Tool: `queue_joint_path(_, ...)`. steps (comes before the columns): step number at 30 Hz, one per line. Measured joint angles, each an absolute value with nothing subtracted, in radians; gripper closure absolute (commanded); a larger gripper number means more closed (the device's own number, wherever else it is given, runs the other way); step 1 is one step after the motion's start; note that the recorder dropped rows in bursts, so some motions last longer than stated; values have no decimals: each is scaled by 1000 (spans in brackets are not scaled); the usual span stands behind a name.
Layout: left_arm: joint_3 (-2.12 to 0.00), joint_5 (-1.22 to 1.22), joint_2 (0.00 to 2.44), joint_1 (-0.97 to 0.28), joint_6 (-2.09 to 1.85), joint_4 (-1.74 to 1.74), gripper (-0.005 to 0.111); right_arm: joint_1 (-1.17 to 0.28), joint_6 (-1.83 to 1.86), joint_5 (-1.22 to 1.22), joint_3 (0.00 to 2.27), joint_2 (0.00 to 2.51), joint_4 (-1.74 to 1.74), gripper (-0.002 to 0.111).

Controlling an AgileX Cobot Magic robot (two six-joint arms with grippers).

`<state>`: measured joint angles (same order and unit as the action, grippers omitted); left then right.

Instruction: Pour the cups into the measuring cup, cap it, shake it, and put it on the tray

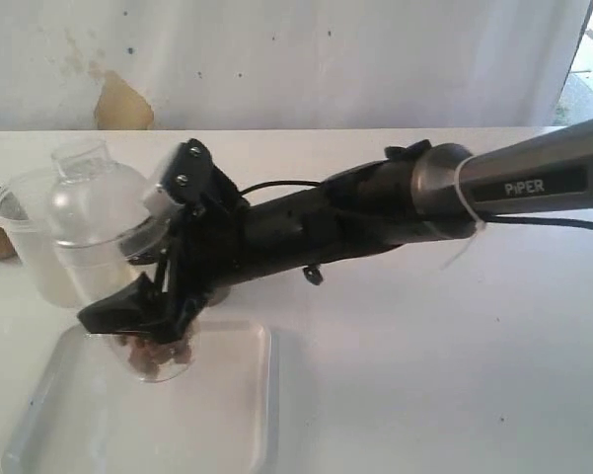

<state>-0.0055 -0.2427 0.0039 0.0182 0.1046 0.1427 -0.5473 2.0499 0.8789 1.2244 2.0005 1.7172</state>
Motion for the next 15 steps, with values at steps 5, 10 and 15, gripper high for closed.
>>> queue_joint_path(5,-6,-243,4,18,105,143,107,-511,2108,942,1200,2022,1717,108)
queue_joint_path(10,-6,-243,4,18,105,143,107,-535,2117,978,1229,2077,1724,108)
queue_joint_path(15,-6,-243,4,18,105,143,107,-551,2117,991,1264,2179,1731,108)
